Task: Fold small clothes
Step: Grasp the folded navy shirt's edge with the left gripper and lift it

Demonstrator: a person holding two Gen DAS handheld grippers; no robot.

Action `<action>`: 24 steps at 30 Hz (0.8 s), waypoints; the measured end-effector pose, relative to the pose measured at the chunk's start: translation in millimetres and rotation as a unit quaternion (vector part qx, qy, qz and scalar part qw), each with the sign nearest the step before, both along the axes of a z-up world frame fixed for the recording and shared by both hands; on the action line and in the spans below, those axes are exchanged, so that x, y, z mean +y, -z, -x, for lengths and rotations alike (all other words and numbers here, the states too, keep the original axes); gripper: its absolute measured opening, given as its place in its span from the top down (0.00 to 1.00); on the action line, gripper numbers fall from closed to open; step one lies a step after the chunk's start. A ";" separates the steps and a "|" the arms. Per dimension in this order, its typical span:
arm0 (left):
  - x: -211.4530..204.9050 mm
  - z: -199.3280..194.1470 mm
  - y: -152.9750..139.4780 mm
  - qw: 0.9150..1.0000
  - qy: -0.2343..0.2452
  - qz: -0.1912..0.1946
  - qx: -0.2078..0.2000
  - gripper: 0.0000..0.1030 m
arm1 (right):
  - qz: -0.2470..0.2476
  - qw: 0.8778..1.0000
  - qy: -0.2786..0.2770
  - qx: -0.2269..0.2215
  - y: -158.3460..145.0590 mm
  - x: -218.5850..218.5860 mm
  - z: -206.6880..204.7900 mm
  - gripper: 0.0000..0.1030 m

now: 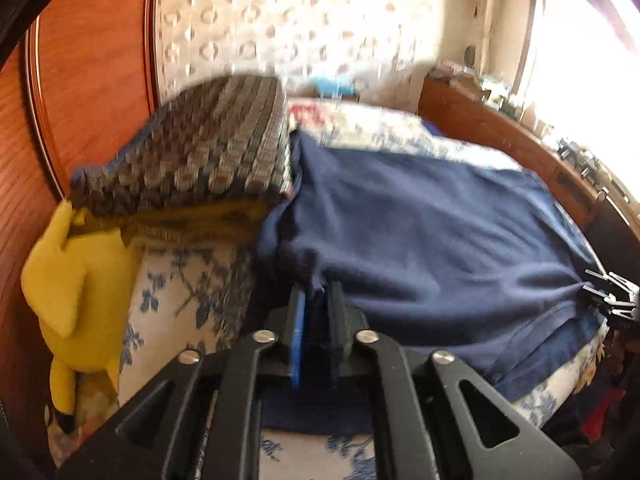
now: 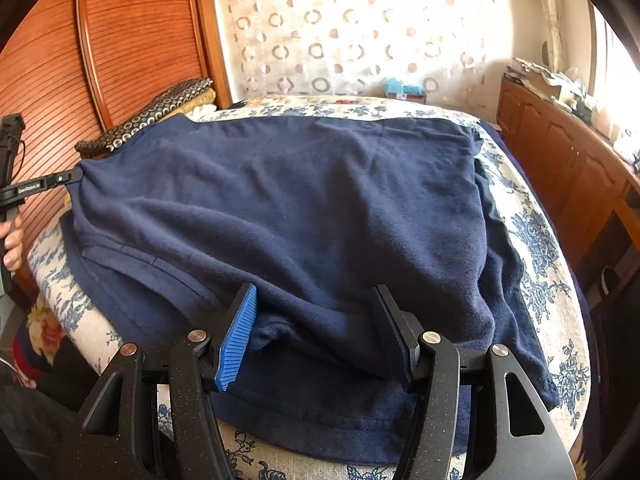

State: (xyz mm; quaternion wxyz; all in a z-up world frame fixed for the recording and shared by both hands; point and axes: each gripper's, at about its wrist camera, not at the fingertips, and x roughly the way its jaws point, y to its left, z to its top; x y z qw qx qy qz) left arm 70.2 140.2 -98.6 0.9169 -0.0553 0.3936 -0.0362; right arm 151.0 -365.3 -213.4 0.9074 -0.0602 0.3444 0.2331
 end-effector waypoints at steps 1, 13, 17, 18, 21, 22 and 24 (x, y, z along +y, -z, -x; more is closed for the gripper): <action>1.8 -2.8 5.0 1.000 -0.003 -0.006 0.012 0.74 | 0.001 1.000 0.000 -0.001 0.8 0.9 0.0 0.42; 11.1 -6.9 25.6 0.999 -0.027 -0.034 0.028 0.40 | 0.002 1.000 -0.003 -0.005 2.3 1.0 2.0 0.42; 12.0 -14.4 23.2 0.999 -0.003 -0.015 0.033 0.47 | 0.003 1.000 -0.003 -0.005 2.4 1.3 2.1 0.42; 10.0 -15.6 22.2 0.999 0.007 -0.015 0.033 0.54 | 0.002 1.000 -0.003 -0.005 2.5 1.2 2.2 0.42; 3.6 -19.3 19.3 0.998 0.039 0.018 0.038 0.92 | 0.003 1.000 -0.005 -0.006 2.7 1.1 2.1 0.42; 0.1 -19.3 18.5 0.999 0.040 0.009 0.034 0.94 | 0.002 1.000 -0.005 -0.006 2.4 1.2 2.1 0.42; -5.9 -17.6 15.0 0.999 0.041 -0.001 0.023 0.95 | 0.001 1.000 -0.005 -0.006 2.4 1.3 2.3 0.42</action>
